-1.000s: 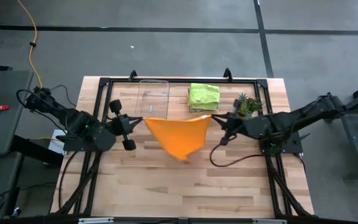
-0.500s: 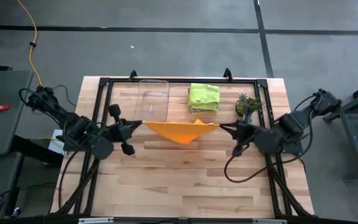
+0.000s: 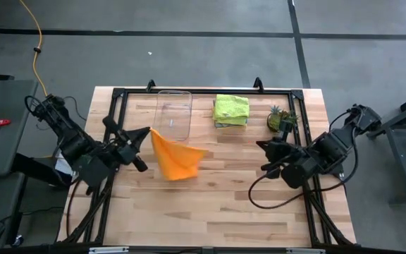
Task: Fold microfiber towels
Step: Fold the orange microfiber cloth
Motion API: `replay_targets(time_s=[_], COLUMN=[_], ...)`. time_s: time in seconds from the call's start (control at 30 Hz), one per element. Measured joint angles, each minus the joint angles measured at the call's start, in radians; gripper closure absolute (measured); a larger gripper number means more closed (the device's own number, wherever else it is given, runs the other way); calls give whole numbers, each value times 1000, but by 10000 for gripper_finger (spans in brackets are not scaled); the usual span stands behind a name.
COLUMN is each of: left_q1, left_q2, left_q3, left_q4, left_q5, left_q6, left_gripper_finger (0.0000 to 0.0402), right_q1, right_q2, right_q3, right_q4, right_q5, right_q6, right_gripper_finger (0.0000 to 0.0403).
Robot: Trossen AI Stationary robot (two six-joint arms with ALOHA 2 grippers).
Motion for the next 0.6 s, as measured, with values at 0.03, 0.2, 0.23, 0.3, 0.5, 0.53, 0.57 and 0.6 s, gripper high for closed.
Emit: replay_targets(time_s=[0.03, 0.2, 0.23, 0.3, 0.5, 0.53, 0.57, 0.6], left_q1=[-6, -10, -10, -10, -10, -10, -10, -10], left_q2=[0, 0, 0, 0, 0, 0, 0, 0], left_q3=[0, 0, 0, 0, 0, 0, 0, 0], left_q4=[37, 191, 193, 191, 192, 193, 193, 194], left_q5=[-10, 3, 10, 15, 29, 37, 50, 66], left_q6=[44, 144, 149, 149, 110, 101, 90, 79], left_gripper_finger=[402, 402, 402, 402, 402, 402, 402, 402], right_q1=[0, -4, -9, -20, -42, -49, -58, -69], right_q2=[10, 39, 44, 52, 65, 65, 65, 65], right_q3=[15, 40, 38, 22, -84, -115, -154, -197], right_q4=[-11, 5, 21, 56, 124, 152, 191, 234], right_q5=[12, 31, 10, -37, -93, -93, -93, -95], right_q6=[8, 12, 11, 11, 21, 24, 25, 27], right_gripper_finger=[402, 402, 402, 403, 403, 403, 402, 402])
